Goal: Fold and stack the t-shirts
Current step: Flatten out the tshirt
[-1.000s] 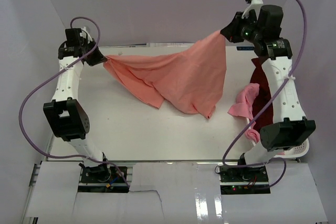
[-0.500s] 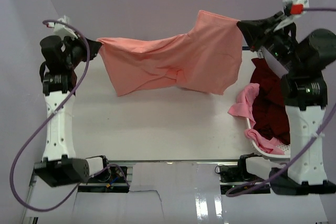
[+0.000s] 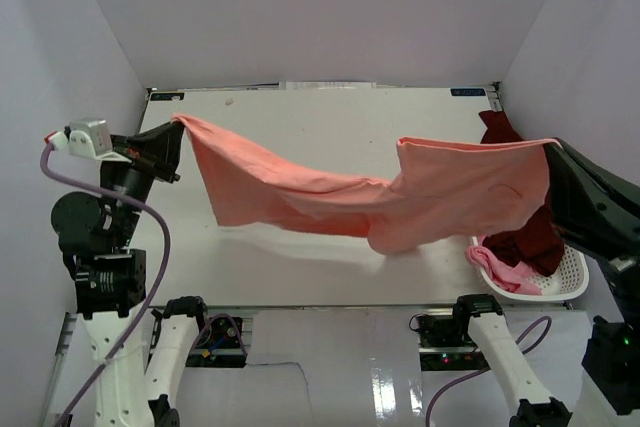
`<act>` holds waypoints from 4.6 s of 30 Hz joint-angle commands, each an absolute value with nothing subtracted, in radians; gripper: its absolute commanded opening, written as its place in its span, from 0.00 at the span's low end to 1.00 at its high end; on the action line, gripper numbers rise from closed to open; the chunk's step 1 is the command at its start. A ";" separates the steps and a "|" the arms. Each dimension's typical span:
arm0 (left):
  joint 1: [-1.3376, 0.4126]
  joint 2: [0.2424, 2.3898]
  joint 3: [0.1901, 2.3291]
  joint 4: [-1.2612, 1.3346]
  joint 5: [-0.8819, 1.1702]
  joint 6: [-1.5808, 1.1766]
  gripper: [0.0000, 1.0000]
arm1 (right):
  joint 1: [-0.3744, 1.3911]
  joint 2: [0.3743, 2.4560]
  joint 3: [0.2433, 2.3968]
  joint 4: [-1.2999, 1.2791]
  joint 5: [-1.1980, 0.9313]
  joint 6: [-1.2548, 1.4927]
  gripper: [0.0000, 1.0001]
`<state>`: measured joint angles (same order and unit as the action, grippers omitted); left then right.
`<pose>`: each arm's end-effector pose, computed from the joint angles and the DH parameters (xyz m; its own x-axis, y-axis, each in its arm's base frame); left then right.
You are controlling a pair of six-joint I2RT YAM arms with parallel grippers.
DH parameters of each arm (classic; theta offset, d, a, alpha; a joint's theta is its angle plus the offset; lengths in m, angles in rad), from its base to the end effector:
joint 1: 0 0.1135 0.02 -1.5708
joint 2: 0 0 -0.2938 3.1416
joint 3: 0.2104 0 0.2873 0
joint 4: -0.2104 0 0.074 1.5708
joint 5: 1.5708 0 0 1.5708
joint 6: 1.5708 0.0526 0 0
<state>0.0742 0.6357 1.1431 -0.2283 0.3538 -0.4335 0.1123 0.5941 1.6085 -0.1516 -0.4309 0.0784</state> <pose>0.1196 -0.0094 0.5109 0.1390 -0.3848 -0.9125 0.3537 0.8799 -0.3172 -0.0490 0.0166 0.6408 0.7234 0.1532 -0.6732 -0.4297 0.8631 -0.2654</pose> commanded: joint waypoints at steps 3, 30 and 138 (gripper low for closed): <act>0.017 0.586 1.212 -0.305 0.083 -0.350 0.00 | 0.110 0.552 1.718 -0.106 -0.272 0.020 0.08; -0.132 0.525 1.244 -0.316 -0.281 -0.233 0.00 | 0.150 0.620 1.766 -0.143 -0.247 0.017 0.08; 0.044 2.203 1.741 -0.081 -0.152 -0.307 0.07 | 0.084 2.415 2.079 -0.110 -0.442 0.222 0.08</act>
<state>0.0414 2.2051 1.6871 -0.1043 -0.1886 -0.3275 0.0944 2.4191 2.0422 -0.1318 -0.4282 0.2451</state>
